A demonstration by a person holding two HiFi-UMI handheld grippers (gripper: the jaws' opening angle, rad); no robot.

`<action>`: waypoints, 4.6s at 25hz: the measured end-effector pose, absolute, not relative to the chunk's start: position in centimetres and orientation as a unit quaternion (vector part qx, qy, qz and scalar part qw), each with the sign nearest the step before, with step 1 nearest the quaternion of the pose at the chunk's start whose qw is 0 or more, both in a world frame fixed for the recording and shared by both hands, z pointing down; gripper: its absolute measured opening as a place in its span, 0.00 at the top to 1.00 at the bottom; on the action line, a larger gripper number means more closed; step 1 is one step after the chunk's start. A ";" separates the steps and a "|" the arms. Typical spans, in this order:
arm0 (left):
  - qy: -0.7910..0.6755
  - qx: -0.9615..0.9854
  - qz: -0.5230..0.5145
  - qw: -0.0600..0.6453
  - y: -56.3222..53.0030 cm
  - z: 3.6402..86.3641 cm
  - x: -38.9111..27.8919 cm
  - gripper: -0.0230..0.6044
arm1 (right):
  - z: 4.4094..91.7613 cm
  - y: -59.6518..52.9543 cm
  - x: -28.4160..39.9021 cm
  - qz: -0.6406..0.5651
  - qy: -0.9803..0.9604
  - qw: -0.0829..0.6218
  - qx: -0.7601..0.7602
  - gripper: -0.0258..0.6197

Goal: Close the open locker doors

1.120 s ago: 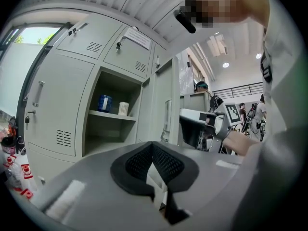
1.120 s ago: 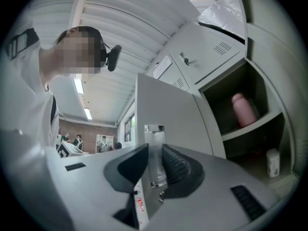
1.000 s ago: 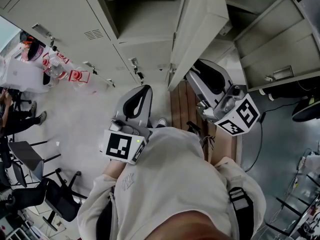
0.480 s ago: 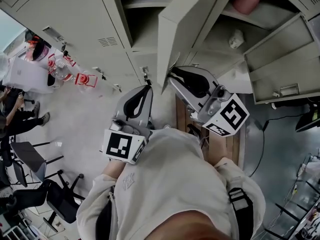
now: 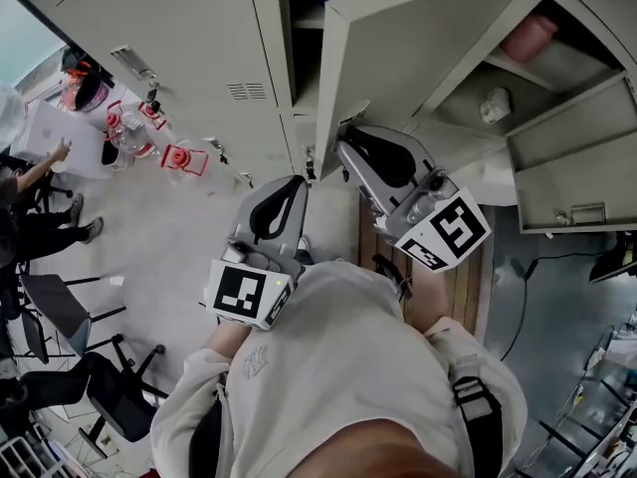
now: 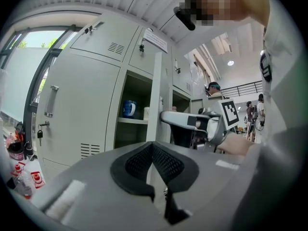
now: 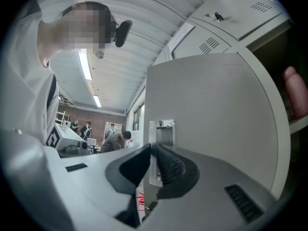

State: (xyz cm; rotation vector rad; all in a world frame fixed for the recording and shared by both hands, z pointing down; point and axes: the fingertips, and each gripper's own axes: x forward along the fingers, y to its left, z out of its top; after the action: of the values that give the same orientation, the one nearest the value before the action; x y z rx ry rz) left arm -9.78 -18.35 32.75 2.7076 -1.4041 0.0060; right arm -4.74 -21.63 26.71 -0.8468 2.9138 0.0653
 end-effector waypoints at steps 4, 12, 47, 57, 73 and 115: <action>-0.464 0.884 0.003 0.048 -19.0 32.9 -11.3 0.95 | 27.0 -23.6 -6.2 0.035 0.951 0.040 -0.304 0.90; -0.474 0.880 -0.001 0.044 -20.1 32.7 -14.4 0.95 | 28.2 -27.7 -8.4 0.092 0.925 -0.021 -0.367 0.90; -0.468 0.882 -0.023 0.048 -21.9 32.8 -21.7 0.95 | 30.4 -36.3 -8.2 0.104 0.843 -0.065 -0.524 0.91; -0.436 0.898 -0.022 0.051 -21.2 32.9 -19.7 0.95 | 29.5 -33.8 -8.8 0.105 0.856 -0.042 -0.505 0.91; -0.325 0.944 -0.014 0.045 -20.3 32.6 -10.0 0.95 | 27.0 -20.3 0.8 0.107 0.822 0.024 -0.559 0.91; -0.119 0.991 -0.042 0.044 -8.5 29.2 25.9 0.95 | 26.4 -7.9 47.8 0.078 0.597 0.021 -0.798 0.92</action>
State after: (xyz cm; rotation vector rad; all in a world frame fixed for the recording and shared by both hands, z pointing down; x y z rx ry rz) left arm 25.87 -8.52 29.17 3.0291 -0.3625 -0.1295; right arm 47.83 -7.89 26.37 -2.4744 1.8498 0.2421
